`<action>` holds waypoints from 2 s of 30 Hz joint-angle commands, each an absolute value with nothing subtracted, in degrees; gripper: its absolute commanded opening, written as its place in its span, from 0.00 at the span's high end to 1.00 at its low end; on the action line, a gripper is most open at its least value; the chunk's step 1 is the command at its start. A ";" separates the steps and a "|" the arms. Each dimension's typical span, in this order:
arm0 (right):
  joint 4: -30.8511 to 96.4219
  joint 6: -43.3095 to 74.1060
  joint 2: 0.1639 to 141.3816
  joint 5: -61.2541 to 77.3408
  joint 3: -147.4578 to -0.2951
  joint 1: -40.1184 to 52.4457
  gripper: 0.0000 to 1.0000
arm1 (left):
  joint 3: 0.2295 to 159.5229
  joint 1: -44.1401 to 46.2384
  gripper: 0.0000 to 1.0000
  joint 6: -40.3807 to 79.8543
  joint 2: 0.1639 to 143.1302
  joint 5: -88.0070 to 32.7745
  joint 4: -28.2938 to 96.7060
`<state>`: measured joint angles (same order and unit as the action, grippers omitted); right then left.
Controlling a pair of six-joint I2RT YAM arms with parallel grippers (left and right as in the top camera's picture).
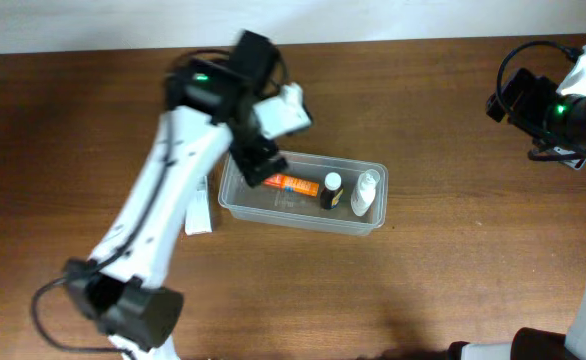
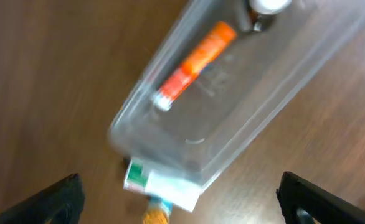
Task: Pack container
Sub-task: 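Place the orange tube lengthwise in the container and withdraw, then grasp the gold-lidded jar with the left gripper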
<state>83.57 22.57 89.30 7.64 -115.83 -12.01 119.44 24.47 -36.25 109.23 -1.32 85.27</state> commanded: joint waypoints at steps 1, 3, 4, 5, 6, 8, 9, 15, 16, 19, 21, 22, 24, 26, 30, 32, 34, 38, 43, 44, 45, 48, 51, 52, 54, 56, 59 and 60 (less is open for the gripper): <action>83.42 22.96 89.52 7.99 -116.14 -12.40 0.02 | 119.74 16.53 0.00 -20.91 108.40 2.17 88.09; 83.44 22.96 89.52 7.97 -116.14 -12.40 0.02 | 118.98 11.20 0.00 -15.40 108.77 0.80 89.89; 83.42 22.96 89.52 7.99 -116.14 -12.40 0.02 | 118.26 8.32 0.00 -14.20 108.88 -2.02 90.26; 83.42 22.96 89.52 7.97 -116.14 -12.40 0.02 | 117.51 5.56 0.00 -13.69 108.97 -5.69 90.26; 83.42 22.96 89.52 7.99 -116.14 -12.40 0.02 | 116.86 3.33 0.00 -13.72 108.97 -8.62 90.08; 83.44 22.96 89.52 7.97 -116.14 -12.40 0.02 | 115.07 -0.80 0.00 -13.69 108.97 -12.25 89.12; 83.44 22.96 89.52 7.99 -116.14 -12.40 0.02 | 114.02 -2.66 0.00 -13.34 108.97 -12.73 88.53; 83.44 22.94 89.52 7.97 -116.14 -12.40 0.02 | 104.07 -7.81 0.11 -9.80 109.06 -11.97 82.98; 83.44 22.94 89.52 7.97 -116.14 -12.40 0.02 | 101.67 -7.94 0.11 -9.08 109.06 -11.46 81.21; 83.44 22.96 89.52 7.97 -116.14 -12.40 0.02 | 95.04 -7.90 0.16 -6.70 109.06 -10.52 76.49; 83.42 22.96 89.52 7.97 -116.14 -12.40 0.02 | 91.20 -7.90 0.19 -5.74 109.06 -10.46 74.13; 83.42 22.96 89.52 7.97 -116.14 -12.40 0.02 | 89.30 -7.90 0.21 -5.56 109.06 -10.50 72.84; 83.42 22.96 89.52 7.97 -116.14 -12.40 0.02 | 86.11 -7.90 0.23 -5.56 109.08 -10.48 70.13; 83.42 22.94 89.52 7.99 -116.14 -12.40 0.02 | 83.24 -7.90 0.25 -5.37 109.08 -10.48 67.61; 83.44 22.96 89.52 7.99 -116.14 -12.40 0.02 | 78.94 -7.90 0.31 -5.15 109.08 -9.32 63.96; 83.42 22.96 89.52 7.99 -116.14 -12.40 0.02 | 77.38 -7.90 0.33 -5.15 109.08 -8.19 62.57; 83.44 22.96 89.52 7.99 -116.14 -12.40 0.02 | 75.92 -7.90 0.33 -5.15 109.08 -7.05 61.45; 83.42 22.94 89.52 7.97 -116.14 -12.40 0.02 | 74.22 -7.90 0.33 -5.17 109.08 -6.37 59.92; 83.44 22.96 89.52 7.97 -116.14 -12.40 0.02 | 74.17 -7.90 0.33 -5.15 109.08 -6.20 56.88; 83.44 22.94 89.52 7.99 -116.14 -12.40 0.02 | 74.17 -7.90 0.34 -5.15 109.16 -6.20 56.49; 83.44 22.96 89.52 7.97 -116.14 -12.40 0.02 | 74.17 -7.88 0.33 -5.15 109.25 -6.20 56.31; 83.42 22.94 89.52 7.97 -116.14 -12.40 0.02 | 74.17 -7.88 0.33 -5.15 109.89 -6.22 56.10; 83.44 22.96 89.52 7.97 -116.14 -12.40 0.02 | 74.17 -7.88 0.37 -5.17 110.96 -6.22 55.94; 83.44 22.96 89.52 7.99 -116.14 -12.40 0.02 | 74.17 -7.88 0.41 -5.17 111.33 -6.24 55.92; 83.44 22.96 89.52 7.99 -116.14 -12.40 0.02 | 74.17 -7.88 0.51 -5.17 111.66 -6.42 55.92; 83.44 22.96 89.52 7.97 -116.14 -12.40 0.02 | 74.28 -7.90 0.57 -5.17 111.63 -6.37 55.94; 83.44 22.96 89.52 7.97 -116.14 -12.40 0.02 | 75.64 -7.90 0.63 -5.17 111.63 -6.39 56.71; 83.42 22.96 89.52 7.97 -116.14 -12.40 0.02 | 76.42 -7.90 0.64 -5.17 111.59 -6.37 57.47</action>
<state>83.59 22.55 89.30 7.64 -115.83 -12.01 74.89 -7.86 -5.13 110.61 -6.59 56.62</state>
